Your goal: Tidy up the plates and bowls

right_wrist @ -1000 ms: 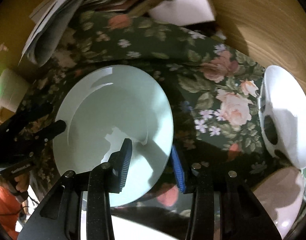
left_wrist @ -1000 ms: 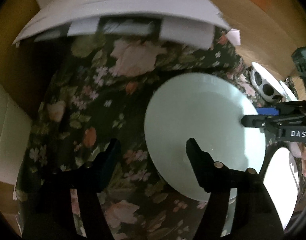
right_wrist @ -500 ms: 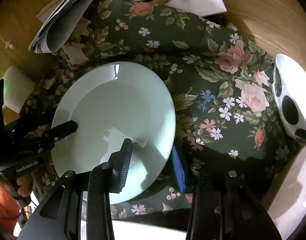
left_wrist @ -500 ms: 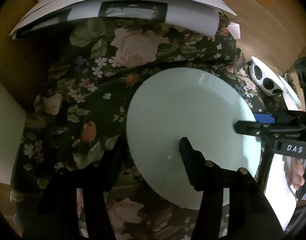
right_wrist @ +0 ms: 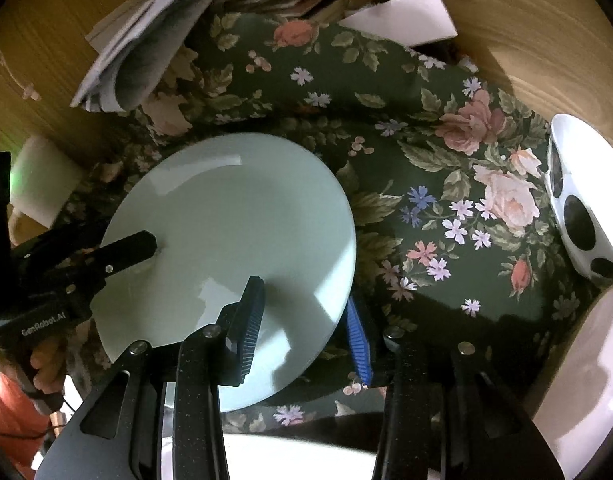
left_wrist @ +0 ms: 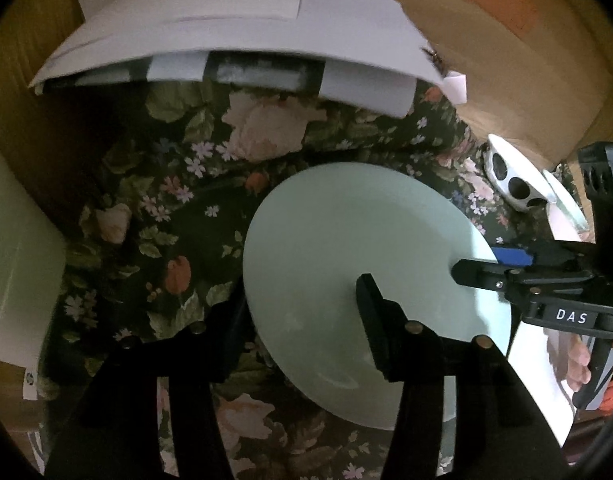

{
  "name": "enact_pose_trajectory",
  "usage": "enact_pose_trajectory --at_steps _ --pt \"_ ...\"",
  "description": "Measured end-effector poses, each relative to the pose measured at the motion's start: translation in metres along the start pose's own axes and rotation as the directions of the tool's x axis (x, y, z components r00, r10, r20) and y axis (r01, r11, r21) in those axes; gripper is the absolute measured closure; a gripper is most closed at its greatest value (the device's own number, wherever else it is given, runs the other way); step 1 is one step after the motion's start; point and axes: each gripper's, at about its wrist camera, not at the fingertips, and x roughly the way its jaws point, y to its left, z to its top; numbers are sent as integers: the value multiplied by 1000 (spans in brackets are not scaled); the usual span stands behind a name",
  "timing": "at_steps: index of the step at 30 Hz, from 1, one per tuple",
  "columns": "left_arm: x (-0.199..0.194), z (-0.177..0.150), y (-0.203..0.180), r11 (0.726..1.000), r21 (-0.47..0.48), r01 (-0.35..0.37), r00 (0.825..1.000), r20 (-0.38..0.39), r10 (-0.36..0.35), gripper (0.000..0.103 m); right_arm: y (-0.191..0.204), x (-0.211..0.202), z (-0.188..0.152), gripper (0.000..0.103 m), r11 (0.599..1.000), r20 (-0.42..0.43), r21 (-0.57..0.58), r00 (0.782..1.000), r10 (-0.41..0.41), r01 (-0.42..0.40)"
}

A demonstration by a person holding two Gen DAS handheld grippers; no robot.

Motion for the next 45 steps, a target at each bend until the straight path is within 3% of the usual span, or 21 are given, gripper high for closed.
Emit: enact_pose_trajectory --at_steps 6,12,35,45 --pt "-12 -6 -7 1000 25 7 1000 24 -8 53 3 -16 -3 67 999 54 -29 998 -36 38" --pt "-27 -10 -17 999 43 15 998 58 -17 53 1 -29 -10 67 1000 73 -11 997 -25 26" --pt "-100 -45 -51 996 79 36 988 149 -48 53 23 -110 -65 67 999 191 -15 980 -47 51" --pt "-115 -67 -70 994 101 51 986 150 -65 53 25 -134 -97 67 998 215 -1 975 -62 64"
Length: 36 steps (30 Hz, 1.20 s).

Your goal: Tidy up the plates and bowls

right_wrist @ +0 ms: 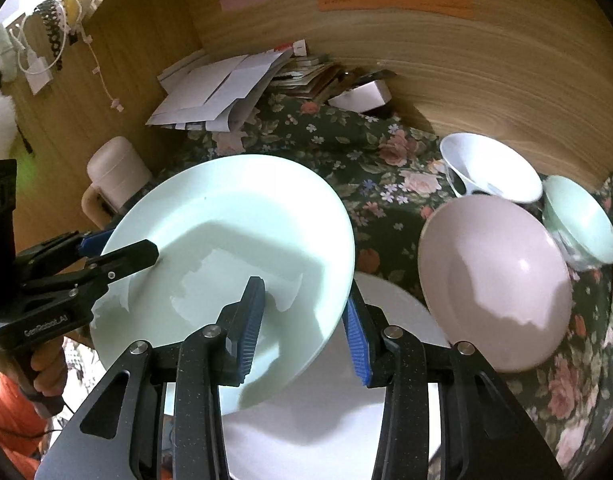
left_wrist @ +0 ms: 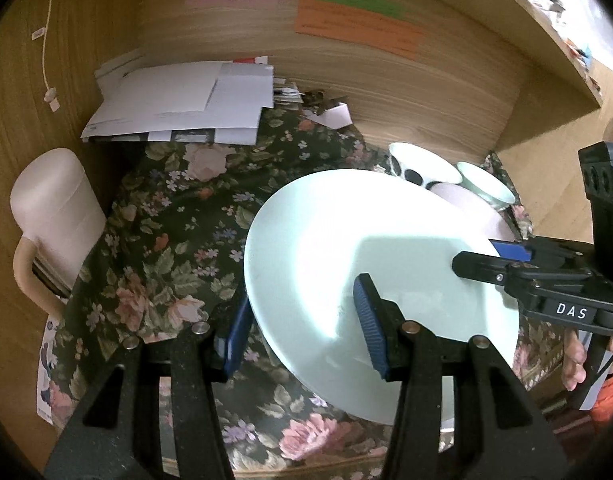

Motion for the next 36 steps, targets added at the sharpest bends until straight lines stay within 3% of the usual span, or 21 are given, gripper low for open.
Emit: enact_pose_trajectory --at_steps 12,23,36 --pt "-1 -21 -30 999 34 14 1000 -18 -14 53 -14 -19 -33 67 998 3 57 1000 -10 10" --pt "14 -39 -47 997 38 60 996 -66 -58 53 -32 -17 -58 67 993 -30 110 999 -28 31" --pt "39 -50 -59 996 66 60 992 -112 -53 53 -49 -8 -75 67 984 -50 174 998 -29 38"
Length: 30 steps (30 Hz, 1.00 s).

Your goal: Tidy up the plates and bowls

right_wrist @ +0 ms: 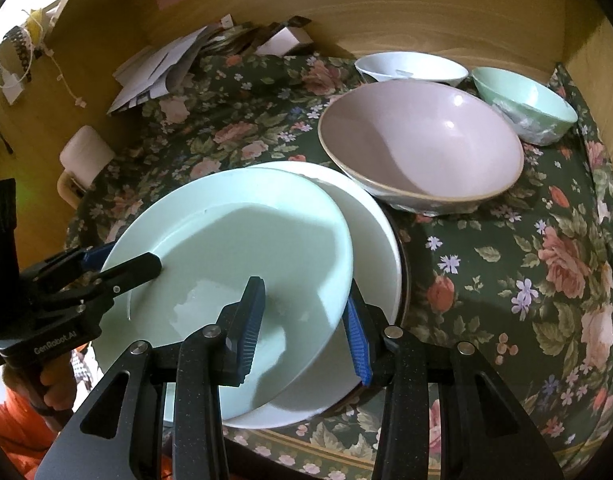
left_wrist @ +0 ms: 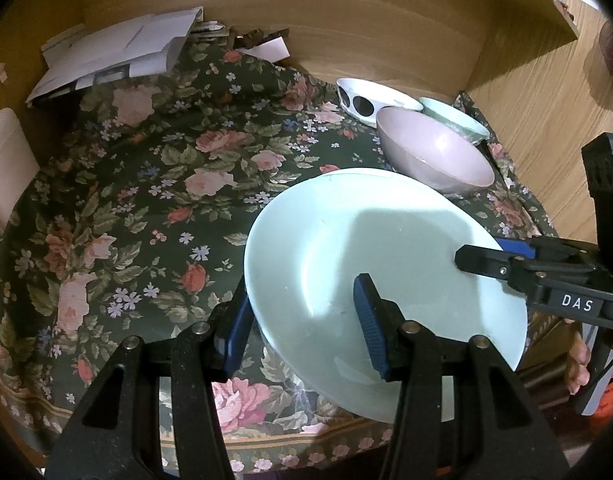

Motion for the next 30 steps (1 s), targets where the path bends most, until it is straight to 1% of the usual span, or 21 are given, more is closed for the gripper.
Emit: enact_pose_trajectory --at_steps 5,9,15,19,22,30 --pt "8 0 1 1000 -8 2 1000 -17 -2 53 -6 2 -1 67 1000 -2 19 1000 23 -22" --pt "13 0 0 1000 -6 -1 1000 -31 0 53 -6 4 -2 67 1000 -8 15 1000 15 -15" --pt "20 -2 0 1000 -13 17 998 -54 -18 54 -10 3 -2 67 1000 -7 13 1000 13 -13" --pt "22 -2 -3 1000 14 4 998 -57 -4 54 -11 1 -3 67 1000 1 1 1000 5 -5" --pt "23 -2 -2 1000 16 14 998 -62 -13 54 -13 0 -4 67 1000 11 10 1000 10 -10" --pt "14 7 -2 1000 30 -2 1000 -25 3 54 -5 -4 -5 68 998 32 -36 998 -49 50"
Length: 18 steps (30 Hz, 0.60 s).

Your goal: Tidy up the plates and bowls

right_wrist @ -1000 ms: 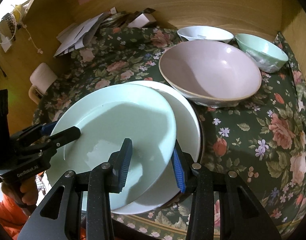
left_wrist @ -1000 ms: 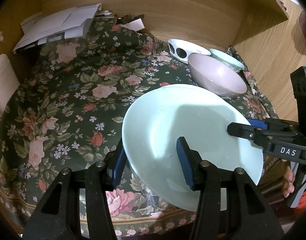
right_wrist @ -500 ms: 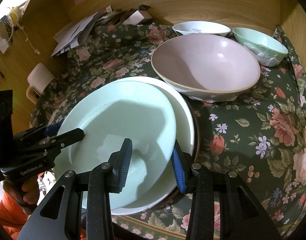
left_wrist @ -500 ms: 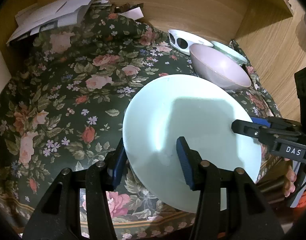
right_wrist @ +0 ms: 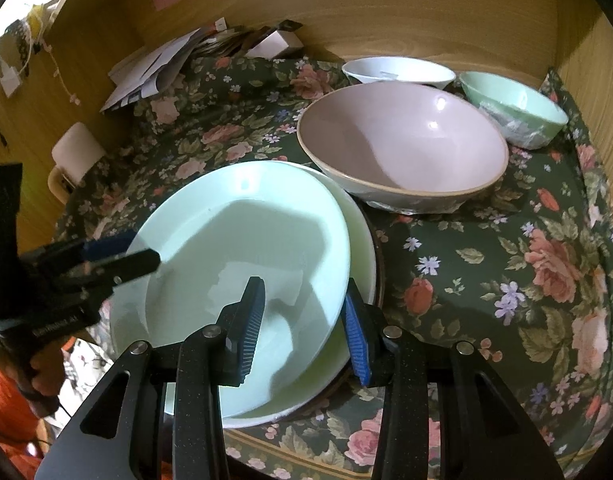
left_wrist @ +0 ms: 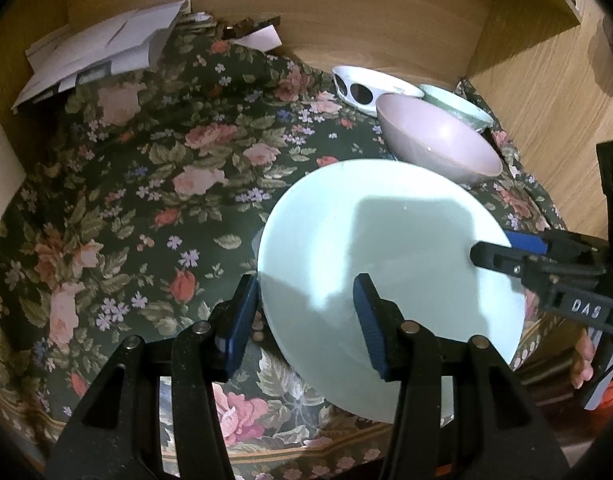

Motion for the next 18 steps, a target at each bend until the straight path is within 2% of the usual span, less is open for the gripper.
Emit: enact_pose_trajectory --at_steps 5,7,12,15,18 --pt "-13 12 1 1000 -5 -6 999 37 6 48 -3 -9 0 68 1000 13 -3 1000 -27 27" --pt "-20 18 -1 1000 1 -2 998 59 2 40 -5 -12 1 67 1000 18 2 999 -29 29" --pt "-34 37 -10 1000 28 -3 993 119 0 32 -9 -25 7 60 999 51 0 998 -47 47" --pt "-35 51 -16 999 35 3 992 127 -8 26 -13 -35 16 53 998 88 -4 994 -63 63" --pt "-32 65 -24 999 48 6 991 136 -13 24 -18 -43 23 50 997 123 1 989 -81 81"
